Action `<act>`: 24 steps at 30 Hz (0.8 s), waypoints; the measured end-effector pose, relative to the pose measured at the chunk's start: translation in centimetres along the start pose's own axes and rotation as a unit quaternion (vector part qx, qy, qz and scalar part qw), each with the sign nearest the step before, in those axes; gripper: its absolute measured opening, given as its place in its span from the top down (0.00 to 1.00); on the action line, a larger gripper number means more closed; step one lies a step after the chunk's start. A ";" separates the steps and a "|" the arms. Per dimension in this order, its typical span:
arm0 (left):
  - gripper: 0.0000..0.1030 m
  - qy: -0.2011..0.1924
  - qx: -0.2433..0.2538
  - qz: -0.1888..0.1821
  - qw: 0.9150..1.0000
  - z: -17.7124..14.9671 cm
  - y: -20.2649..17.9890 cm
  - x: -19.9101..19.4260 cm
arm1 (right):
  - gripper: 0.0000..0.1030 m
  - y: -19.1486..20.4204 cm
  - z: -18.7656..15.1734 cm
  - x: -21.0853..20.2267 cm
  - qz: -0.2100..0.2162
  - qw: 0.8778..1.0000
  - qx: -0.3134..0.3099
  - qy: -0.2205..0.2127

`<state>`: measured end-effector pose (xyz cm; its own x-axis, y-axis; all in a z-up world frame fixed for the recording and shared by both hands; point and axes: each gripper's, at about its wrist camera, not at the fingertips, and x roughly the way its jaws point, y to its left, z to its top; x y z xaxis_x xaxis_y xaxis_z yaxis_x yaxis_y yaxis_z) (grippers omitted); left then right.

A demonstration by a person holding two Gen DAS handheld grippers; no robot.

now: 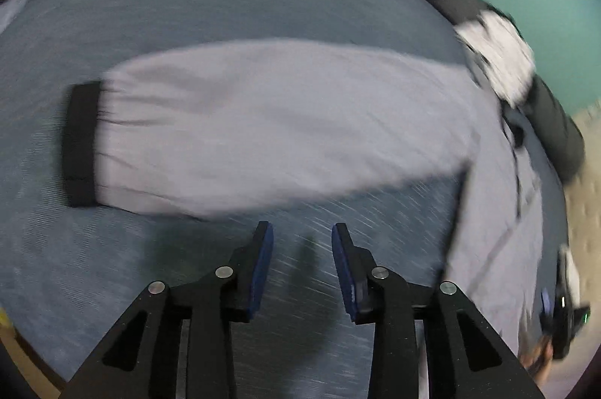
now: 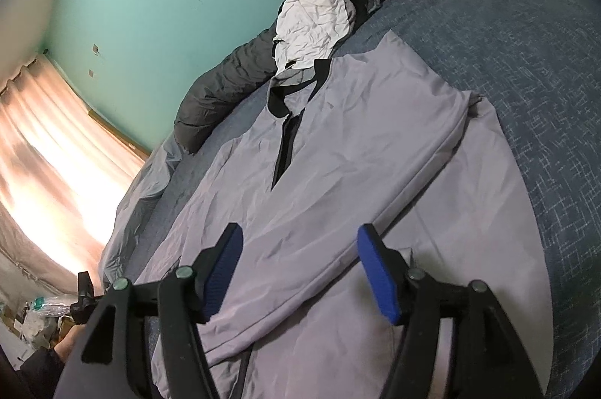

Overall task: Fold clothes
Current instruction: 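Carry the sleeve by its cuff across the jacket body with the left tool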

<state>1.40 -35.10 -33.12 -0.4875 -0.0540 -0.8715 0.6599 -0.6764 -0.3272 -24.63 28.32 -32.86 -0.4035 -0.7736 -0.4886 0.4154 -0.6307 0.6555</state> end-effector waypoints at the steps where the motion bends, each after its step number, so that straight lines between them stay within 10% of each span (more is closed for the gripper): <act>1: 0.52 -0.007 -0.015 0.007 1.000 0.5 1.3 -0.3 | 0.37 0.0 0.0 0.0 0.000 1.000 0.000 0.001; 24: 0.40 -0.048 -0.127 0.076 0.988 3.4 12.9 -0.7 | 0.35 0.9 0.2 1.1 0.003 1.000 -0.009 0.007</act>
<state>8.30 -46.30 -35.50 -0.4150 -0.2192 -0.8830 0.8461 -0.4499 -0.2859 -24.87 26.97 -32.68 -0.3898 -0.7775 -0.4936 0.4313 -0.6277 0.6480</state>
